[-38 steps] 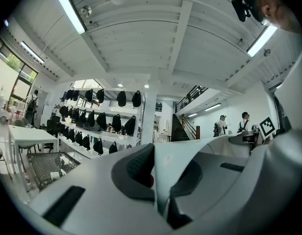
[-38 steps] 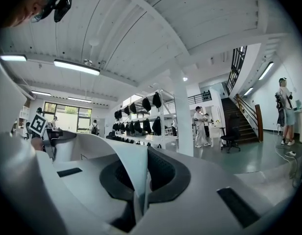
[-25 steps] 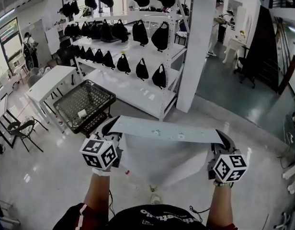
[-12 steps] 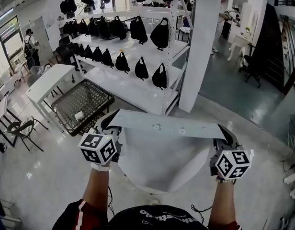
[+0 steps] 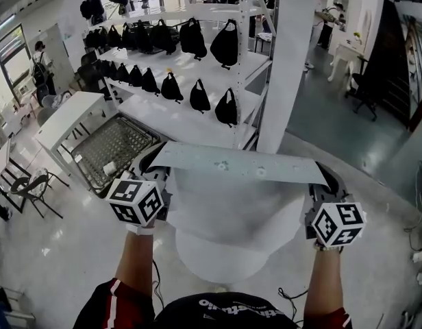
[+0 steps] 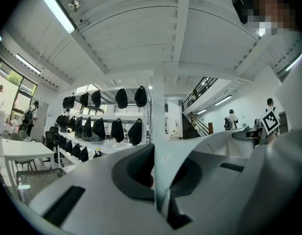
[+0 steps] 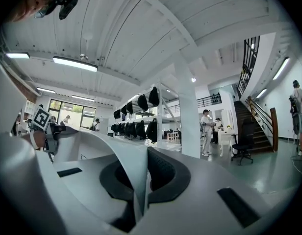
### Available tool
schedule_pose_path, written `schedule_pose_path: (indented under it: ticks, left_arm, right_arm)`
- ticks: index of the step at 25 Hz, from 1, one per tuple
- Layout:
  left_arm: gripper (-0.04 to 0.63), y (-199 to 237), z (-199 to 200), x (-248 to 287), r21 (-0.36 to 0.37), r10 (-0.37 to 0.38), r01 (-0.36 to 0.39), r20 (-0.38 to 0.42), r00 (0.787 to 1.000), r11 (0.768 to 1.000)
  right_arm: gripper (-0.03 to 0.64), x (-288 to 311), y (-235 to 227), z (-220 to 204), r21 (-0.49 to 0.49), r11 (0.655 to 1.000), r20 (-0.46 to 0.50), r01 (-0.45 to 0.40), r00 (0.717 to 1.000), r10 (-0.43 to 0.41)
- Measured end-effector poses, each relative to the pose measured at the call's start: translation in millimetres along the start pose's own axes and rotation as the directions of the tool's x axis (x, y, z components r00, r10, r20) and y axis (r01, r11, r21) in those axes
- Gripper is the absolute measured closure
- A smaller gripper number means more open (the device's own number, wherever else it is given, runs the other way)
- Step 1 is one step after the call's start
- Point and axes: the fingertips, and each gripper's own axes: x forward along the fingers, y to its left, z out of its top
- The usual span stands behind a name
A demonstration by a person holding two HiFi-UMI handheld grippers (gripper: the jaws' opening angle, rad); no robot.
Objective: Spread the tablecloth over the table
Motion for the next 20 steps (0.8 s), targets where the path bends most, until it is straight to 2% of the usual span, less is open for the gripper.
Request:
schedule_pose_path:
  ticks: [10, 20]
  left_arm:
    - [0.577, 0.9, 10.5, 50.0, 0.037, -0.006, 0.004, 0.047, 0.999, 0.999]
    - [0.577, -10.9, -7.7, 88.2, 0.004, -0.036, 0.036, 0.032, 0.999, 0.999]
  right_arm:
    - [0.591, 27.4, -30.7, 20.4, -0.047, 0.998, 0.062, 0.043, 0.997, -0.04]
    - [0.591, 44.9, -65.0, 18.2, -0.074, 0.993, 0.075, 0.092, 0.993, -0.086]
